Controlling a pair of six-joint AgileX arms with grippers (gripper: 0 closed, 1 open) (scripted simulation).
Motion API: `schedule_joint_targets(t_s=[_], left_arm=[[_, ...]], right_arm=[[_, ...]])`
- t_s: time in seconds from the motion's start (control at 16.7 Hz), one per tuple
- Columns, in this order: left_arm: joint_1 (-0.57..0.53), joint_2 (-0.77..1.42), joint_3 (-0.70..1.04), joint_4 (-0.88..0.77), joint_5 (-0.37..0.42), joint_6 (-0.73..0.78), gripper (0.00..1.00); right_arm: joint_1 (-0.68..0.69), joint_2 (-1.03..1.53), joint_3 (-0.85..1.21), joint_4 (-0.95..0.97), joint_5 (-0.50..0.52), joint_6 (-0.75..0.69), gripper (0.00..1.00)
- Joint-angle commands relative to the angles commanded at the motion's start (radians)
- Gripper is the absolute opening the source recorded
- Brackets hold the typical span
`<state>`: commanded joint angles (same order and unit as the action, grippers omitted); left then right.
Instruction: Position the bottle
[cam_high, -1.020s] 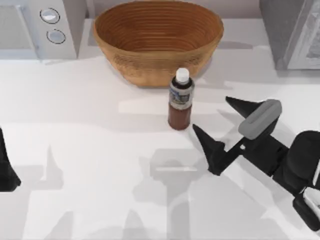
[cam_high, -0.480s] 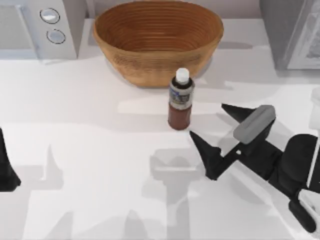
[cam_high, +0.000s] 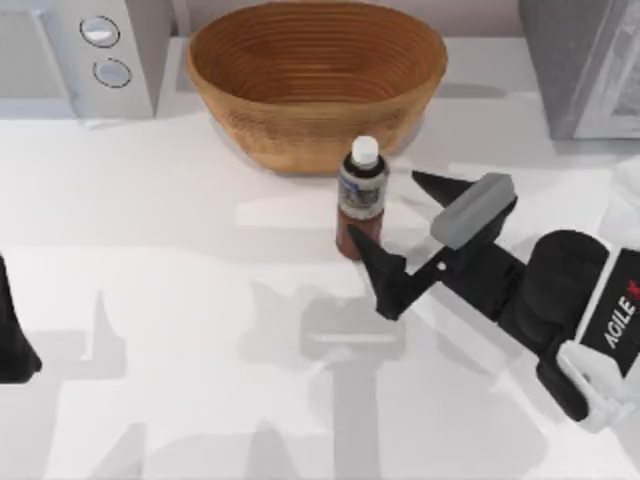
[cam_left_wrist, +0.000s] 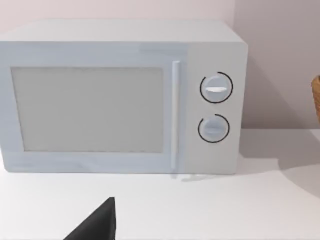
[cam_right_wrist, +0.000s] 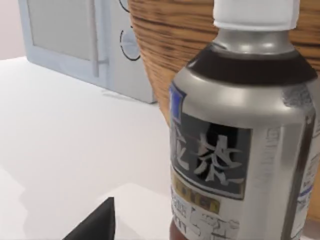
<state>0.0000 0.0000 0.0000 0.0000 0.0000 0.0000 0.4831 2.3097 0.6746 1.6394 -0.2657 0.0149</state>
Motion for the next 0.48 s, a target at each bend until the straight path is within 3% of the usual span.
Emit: schedule_joint_targets(t_s=[0.48], left_arm=[[0.000,0.000,0.000,0.000,0.000,0.000,1.00]], right_arm=[[0.043,0.034,0.194,-0.160,0.044,-0.001,1.00]])
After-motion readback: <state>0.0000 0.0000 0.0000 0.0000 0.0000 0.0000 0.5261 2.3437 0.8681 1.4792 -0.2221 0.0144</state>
